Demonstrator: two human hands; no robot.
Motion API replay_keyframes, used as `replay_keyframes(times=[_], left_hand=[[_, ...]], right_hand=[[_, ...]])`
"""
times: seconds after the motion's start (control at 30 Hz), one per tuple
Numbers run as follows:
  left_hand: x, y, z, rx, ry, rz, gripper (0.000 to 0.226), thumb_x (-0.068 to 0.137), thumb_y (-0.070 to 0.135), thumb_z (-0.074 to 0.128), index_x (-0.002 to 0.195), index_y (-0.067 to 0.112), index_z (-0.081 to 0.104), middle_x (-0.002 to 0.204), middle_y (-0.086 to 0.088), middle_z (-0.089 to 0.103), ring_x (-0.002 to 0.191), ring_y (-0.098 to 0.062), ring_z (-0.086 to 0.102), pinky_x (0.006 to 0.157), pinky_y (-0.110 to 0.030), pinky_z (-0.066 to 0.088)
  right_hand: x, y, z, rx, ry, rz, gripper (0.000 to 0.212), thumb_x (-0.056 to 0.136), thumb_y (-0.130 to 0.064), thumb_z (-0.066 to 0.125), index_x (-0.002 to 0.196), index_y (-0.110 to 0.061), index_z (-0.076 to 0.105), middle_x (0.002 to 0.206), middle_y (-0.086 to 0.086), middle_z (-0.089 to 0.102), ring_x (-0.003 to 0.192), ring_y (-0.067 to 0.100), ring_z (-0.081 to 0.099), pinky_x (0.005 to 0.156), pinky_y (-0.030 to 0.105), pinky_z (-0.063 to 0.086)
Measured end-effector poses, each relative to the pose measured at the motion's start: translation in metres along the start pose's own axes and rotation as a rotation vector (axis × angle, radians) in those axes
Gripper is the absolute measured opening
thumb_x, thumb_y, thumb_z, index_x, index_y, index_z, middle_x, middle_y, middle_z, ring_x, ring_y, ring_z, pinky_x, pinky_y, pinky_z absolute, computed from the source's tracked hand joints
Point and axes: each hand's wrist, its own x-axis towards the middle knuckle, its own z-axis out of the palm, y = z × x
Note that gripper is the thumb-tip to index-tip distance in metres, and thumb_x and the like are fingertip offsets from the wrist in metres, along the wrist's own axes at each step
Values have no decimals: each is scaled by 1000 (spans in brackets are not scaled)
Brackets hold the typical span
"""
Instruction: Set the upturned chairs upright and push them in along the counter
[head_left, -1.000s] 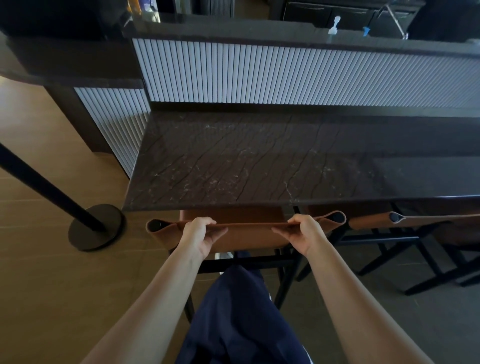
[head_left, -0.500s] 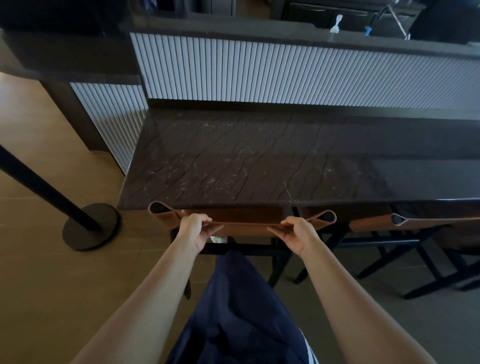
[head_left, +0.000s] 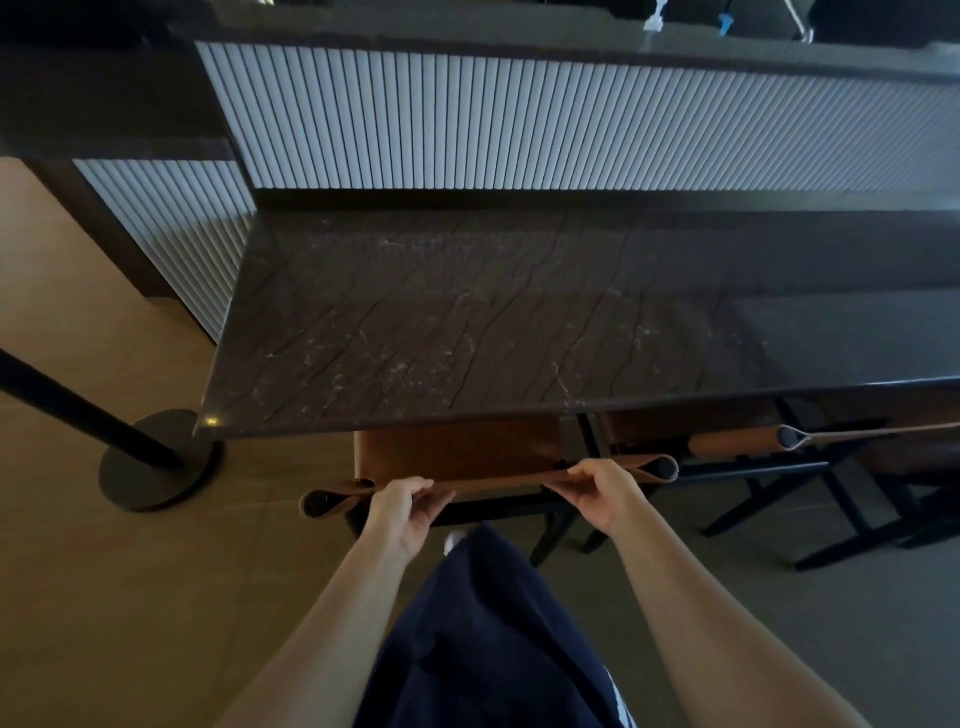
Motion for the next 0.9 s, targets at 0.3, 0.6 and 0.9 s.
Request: replay_keyframes(times=[0.3,0.6,0.9], left_hand=[[4,-3,-4,11,-16,-5,21,92,-14,46,100,4,53,109,-21,53,104,-34,60,81,-49,55],[-2,-8,-11,28,-3,-3,19,93,-8,51,108,3,53,125,-25,54,115,-36,58,89,-48,54],[-9,-14,-10,0,65,4,40,92,-12,46,129,5,47,125,-23,54,116,-38,56,89,-51,54]], right_hand=[[2,-2,-5,-13,19,33,24,90,17,38,100,-1,51,112,26,50,90,42,60,75,50,54],[-13,-3,-18,-58,37,6,14,95,5,51,106,-2,55,108,22,62,93,33,66,65,44,58],[-25,-12,-22,-118,42,-13,31,95,12,47,123,-1,49,121,25,57,100,37,63,78,44,55]])
